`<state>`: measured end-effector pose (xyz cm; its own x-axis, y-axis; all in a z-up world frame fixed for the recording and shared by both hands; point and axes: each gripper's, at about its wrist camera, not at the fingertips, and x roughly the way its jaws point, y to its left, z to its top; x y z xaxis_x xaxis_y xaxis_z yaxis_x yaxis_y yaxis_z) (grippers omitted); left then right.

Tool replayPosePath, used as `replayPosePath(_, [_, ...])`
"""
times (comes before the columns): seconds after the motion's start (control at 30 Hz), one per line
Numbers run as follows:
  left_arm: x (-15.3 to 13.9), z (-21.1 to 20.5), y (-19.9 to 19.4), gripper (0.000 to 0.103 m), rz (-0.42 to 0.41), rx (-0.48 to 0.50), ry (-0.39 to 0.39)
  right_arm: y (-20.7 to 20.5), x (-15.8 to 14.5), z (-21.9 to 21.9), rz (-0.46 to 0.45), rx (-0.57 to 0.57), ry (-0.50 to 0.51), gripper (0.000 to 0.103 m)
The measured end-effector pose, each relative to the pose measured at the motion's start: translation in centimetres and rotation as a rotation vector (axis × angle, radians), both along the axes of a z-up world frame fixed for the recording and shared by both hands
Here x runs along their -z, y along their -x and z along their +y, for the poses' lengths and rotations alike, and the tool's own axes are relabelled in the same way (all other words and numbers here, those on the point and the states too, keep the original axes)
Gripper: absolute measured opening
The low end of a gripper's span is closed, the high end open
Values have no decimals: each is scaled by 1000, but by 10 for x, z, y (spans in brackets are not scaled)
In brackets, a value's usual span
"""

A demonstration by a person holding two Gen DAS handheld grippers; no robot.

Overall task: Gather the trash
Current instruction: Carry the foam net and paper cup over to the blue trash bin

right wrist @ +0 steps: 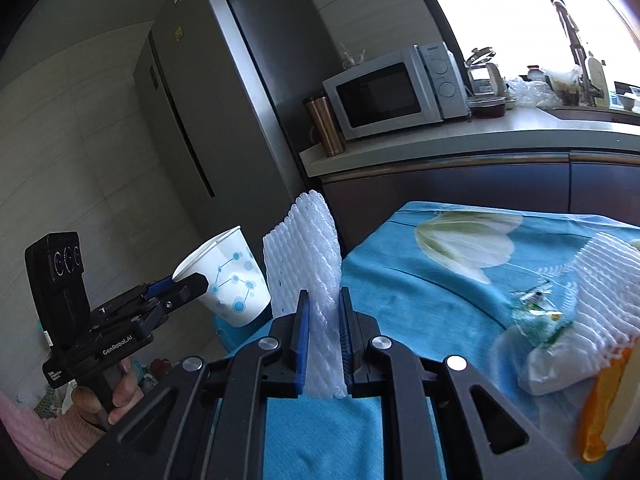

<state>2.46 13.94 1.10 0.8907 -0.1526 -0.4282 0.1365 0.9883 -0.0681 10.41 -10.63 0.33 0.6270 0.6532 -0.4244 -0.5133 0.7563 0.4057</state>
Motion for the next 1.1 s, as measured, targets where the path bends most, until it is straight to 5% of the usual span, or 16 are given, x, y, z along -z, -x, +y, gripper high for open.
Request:
replayPosePath(0.4, [31, 102, -36, 37, 79, -213, -34, -68, 20, 95, 59, -150, 27, 13])
replayPosePath(0.9, [95, 134, -90, 38, 228, -281, -34, -133, 63, 193, 242, -206, 167, 13])
replayPosePath(1.1, [114, 139, -101, 40, 282, -286, -31, -145, 78, 210, 318, -212, 196, 22])
